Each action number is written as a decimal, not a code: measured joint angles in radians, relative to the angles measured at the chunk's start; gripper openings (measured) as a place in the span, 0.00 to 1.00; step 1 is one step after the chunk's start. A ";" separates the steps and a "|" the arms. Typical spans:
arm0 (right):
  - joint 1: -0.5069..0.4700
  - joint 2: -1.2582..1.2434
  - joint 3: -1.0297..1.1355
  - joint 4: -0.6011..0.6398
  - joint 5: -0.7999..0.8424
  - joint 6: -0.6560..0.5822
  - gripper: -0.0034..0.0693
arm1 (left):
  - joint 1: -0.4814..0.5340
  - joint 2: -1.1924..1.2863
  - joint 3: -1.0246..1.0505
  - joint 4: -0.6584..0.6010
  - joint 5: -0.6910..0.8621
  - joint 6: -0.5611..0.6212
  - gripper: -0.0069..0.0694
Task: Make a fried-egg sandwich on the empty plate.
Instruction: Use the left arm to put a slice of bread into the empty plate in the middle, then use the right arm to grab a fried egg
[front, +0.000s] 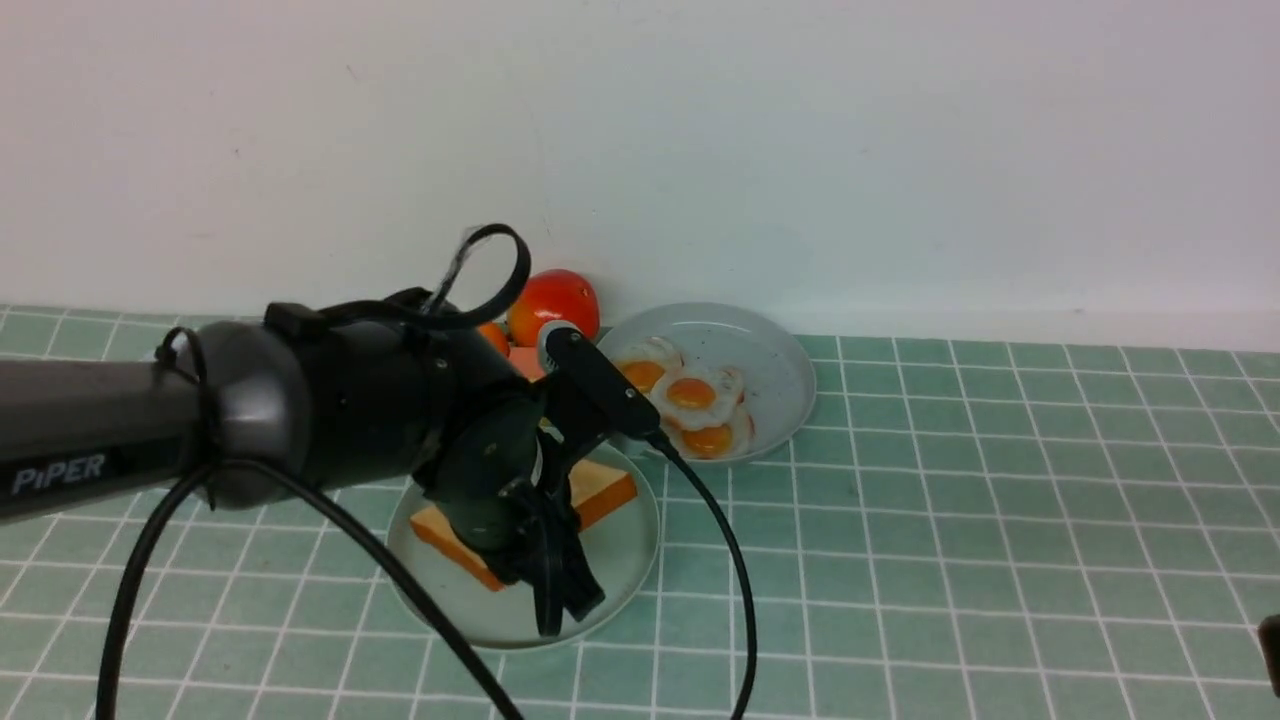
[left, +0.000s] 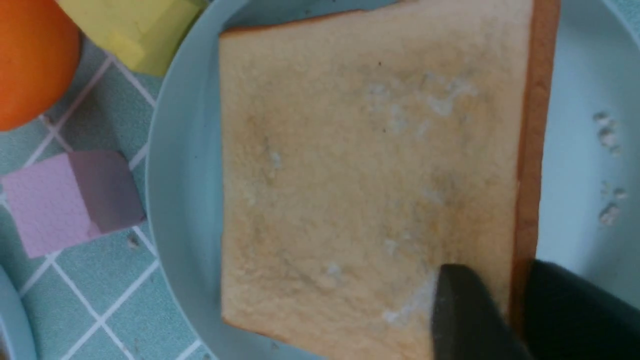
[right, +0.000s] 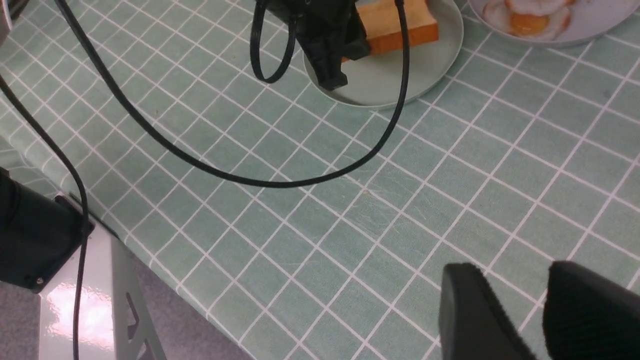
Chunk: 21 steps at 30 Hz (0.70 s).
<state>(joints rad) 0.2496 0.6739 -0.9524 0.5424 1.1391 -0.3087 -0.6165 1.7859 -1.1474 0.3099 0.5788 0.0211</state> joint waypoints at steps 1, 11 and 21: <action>0.000 0.000 0.000 0.000 -0.012 0.000 0.38 | 0.000 -0.001 0.000 0.000 0.000 -0.009 0.47; 0.000 0.111 0.000 0.023 -0.136 0.000 0.38 | -0.046 -0.257 -0.018 -0.019 0.123 -0.235 0.73; 0.000 0.575 -0.040 0.129 -0.303 0.000 0.38 | -0.066 -0.954 0.209 -0.012 0.114 -0.377 0.07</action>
<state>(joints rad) 0.2496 1.2486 -0.9922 0.6711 0.8361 -0.3087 -0.6828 0.8315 -0.9381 0.2977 0.6932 -0.3556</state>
